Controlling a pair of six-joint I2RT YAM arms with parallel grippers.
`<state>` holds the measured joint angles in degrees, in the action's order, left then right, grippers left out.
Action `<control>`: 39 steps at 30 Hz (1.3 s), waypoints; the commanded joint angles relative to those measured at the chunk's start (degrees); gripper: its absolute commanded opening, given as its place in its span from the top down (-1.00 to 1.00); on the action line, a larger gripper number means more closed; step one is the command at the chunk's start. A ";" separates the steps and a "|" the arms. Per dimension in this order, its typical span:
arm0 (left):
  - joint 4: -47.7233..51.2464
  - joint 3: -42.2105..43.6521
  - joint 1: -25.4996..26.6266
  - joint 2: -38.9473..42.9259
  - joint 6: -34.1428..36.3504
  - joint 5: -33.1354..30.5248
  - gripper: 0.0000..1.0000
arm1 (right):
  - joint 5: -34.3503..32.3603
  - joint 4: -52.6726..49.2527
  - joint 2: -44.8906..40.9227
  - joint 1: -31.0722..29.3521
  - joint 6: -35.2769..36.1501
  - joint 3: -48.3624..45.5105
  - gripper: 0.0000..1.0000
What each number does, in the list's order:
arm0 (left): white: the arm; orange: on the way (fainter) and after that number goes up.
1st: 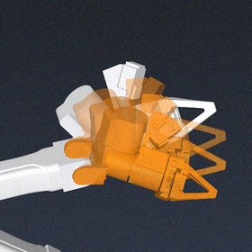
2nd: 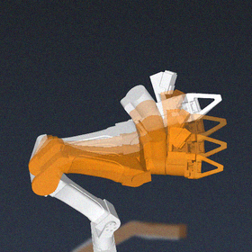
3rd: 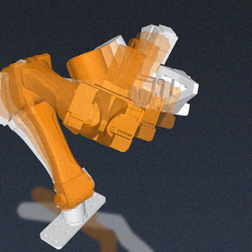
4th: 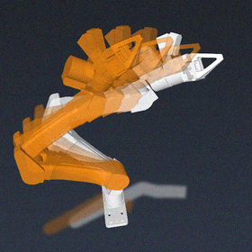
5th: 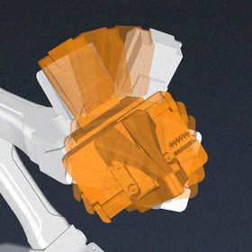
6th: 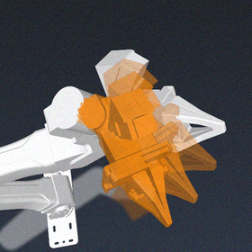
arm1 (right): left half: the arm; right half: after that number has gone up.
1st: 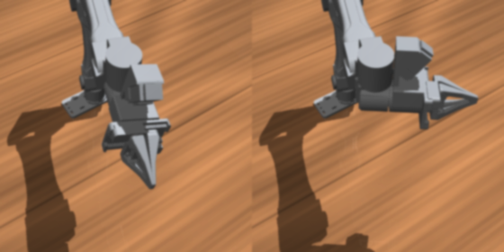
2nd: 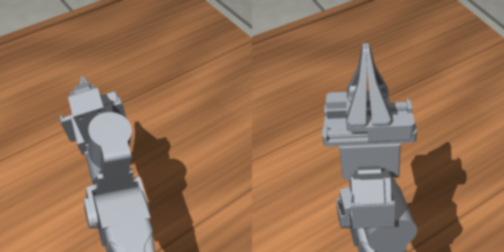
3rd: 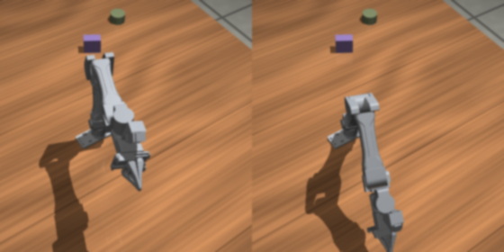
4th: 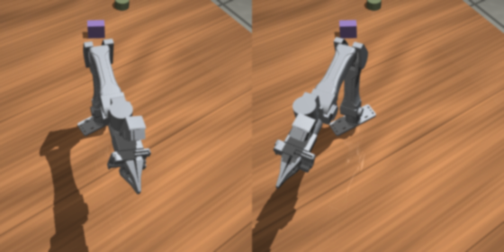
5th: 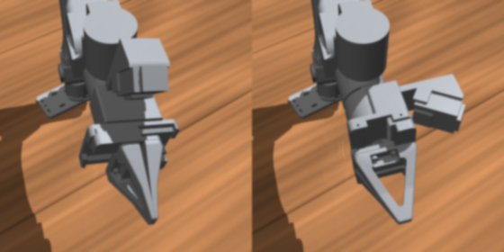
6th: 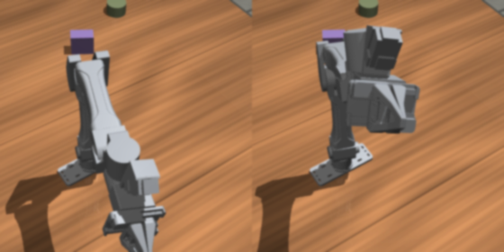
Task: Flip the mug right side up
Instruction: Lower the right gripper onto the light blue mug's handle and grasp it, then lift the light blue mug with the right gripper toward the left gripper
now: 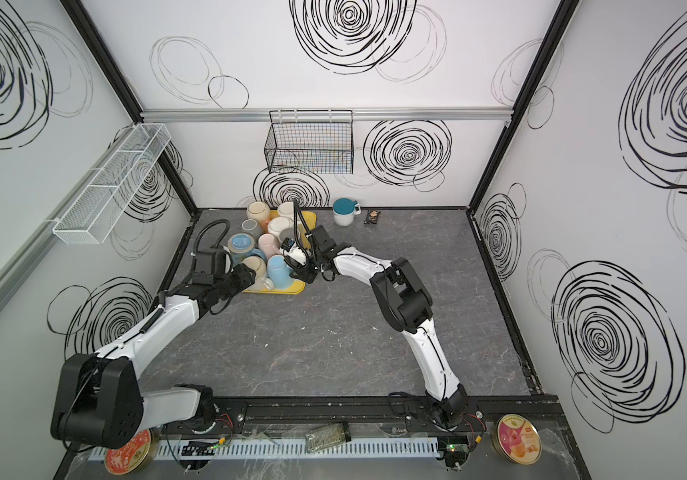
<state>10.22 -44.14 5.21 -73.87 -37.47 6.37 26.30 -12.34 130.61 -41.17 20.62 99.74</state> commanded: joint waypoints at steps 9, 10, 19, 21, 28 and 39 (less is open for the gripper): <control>-0.87 2.02 -0.64 1.87 -0.14 -0.31 0.10 | -5.00 -4.10 0.43 -1.90 2.47 4.15 0.55; -0.81 2.11 -0.79 2.12 -0.14 -0.22 0.10 | -5.26 -4.13 0.06 -1.98 2.69 3.87 0.59; -2.13 3.75 -1.77 4.49 -0.33 0.85 0.10 | -8.36 -1.15 -4.82 -2.55 4.40 -1.19 1.00; -2.13 3.99 -2.09 5.24 -0.32 1.21 0.10 | -8.78 0.24 -6.34 -2.84 4.27 -2.46 1.00; -2.94 4.92 -2.97 8.74 -0.14 2.30 0.09 | -11.22 6.67 -12.22 -3.68 2.55 -7.36 1.00; -7.59 7.88 -3.50 12.43 -0.36 5.07 0.09 | -13.26 16.09 -17.34 -4.10 -2.53 -14.27 1.00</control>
<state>7.01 -37.39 2.39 -63.33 -37.50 9.82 13.06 -4.78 118.48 -45.04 20.21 86.02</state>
